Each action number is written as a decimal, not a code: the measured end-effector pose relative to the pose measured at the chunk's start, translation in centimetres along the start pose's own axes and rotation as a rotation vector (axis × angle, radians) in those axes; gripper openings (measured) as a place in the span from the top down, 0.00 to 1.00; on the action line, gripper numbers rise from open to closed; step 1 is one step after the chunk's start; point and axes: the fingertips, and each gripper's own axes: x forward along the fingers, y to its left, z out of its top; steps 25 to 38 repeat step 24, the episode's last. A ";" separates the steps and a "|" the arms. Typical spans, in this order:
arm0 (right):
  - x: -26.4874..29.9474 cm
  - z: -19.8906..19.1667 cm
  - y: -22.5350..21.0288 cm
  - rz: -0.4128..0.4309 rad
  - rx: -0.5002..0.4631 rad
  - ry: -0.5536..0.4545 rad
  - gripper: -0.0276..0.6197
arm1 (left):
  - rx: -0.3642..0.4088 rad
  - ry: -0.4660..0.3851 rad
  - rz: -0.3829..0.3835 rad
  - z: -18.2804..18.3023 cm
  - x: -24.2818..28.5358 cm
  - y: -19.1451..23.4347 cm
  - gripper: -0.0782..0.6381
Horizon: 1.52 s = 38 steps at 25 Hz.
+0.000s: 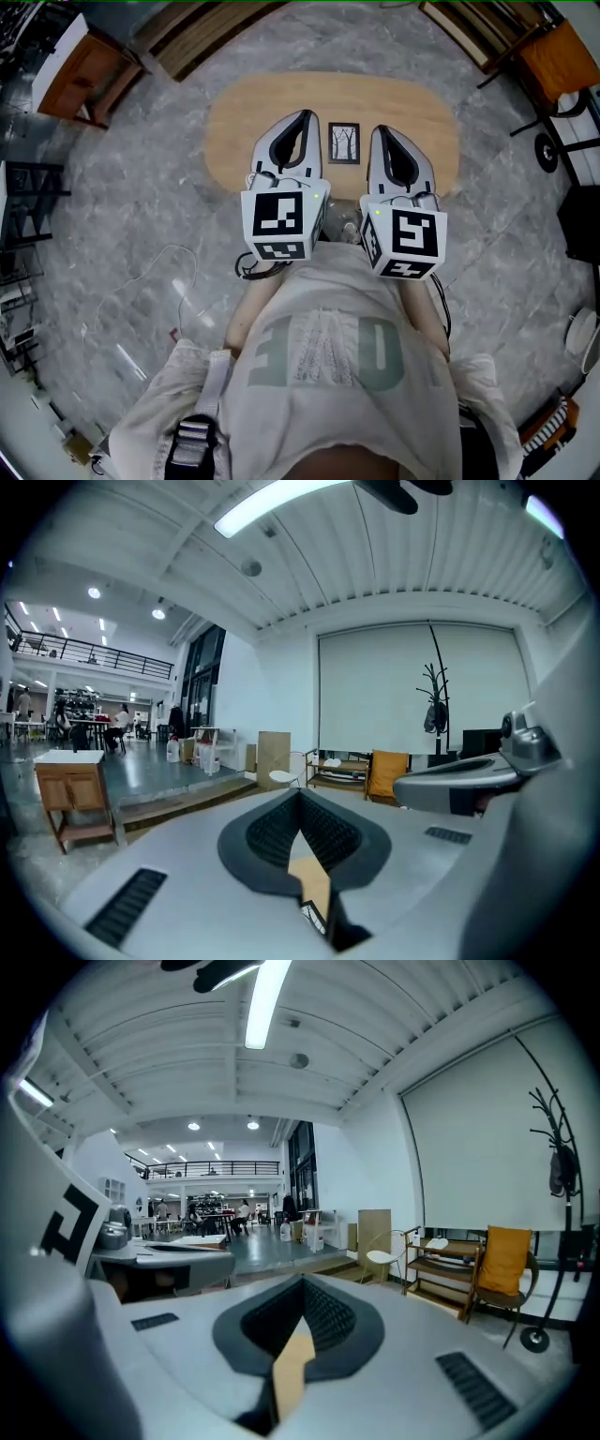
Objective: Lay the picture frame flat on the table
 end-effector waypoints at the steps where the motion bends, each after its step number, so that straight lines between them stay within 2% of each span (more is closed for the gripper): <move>1: -0.1 -0.2 0.0 0.005 -0.008 0.006 0.95 | 0.004 0.001 0.000 0.0 0.1 -0.2 0.88; 6: 0.1 0.0 -0.9 0.018 -0.013 -0.002 0.95 | 0.023 0.004 -0.002 0.0 0.9 -1.4 0.88; 24: -0.2 -1.0 -1.6 0.069 -0.029 0.003 0.95 | 0.013 0.008 0.044 -0.9 0.4 -2.2 0.88; 38: -0.2 -1.0 -1.6 0.069 -0.029 0.003 0.95 | 0.013 0.008 0.044 -0.9 0.4 -2.2 0.88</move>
